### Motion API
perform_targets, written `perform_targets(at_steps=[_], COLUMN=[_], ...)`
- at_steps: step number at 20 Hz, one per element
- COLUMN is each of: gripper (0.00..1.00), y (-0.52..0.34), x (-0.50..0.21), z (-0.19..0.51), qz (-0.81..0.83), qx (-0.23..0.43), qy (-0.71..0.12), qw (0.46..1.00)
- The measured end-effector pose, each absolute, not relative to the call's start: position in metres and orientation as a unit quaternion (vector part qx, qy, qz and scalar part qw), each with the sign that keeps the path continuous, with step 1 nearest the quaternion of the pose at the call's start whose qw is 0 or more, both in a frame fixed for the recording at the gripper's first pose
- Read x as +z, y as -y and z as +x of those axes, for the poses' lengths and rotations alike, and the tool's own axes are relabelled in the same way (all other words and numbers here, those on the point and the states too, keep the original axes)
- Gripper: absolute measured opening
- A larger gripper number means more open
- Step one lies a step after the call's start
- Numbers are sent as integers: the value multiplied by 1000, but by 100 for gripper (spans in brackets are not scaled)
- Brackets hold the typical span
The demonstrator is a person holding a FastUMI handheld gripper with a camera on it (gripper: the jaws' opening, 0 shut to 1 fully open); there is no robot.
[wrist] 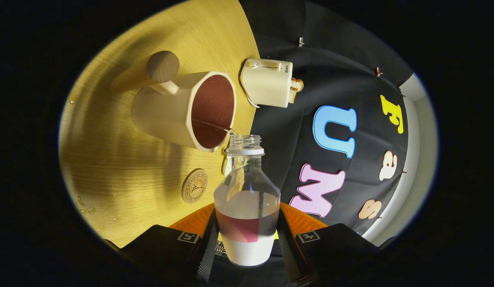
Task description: Take the bottle from table, then pour the juice into the cup, finally place the bottle on the coaster
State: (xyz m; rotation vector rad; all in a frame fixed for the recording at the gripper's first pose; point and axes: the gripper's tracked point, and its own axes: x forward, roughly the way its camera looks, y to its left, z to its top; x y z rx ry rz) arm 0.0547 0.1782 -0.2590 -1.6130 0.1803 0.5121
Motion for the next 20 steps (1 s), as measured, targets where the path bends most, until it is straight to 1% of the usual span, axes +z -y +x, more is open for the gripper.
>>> perform_targets(at_steps=[13,20], gripper=[73,73], y=[-178,-180], x=[-257,-253], z=[58,59], qz=[-728,-741], qx=[234,240], qy=[-73,-56], qw=[640,624])
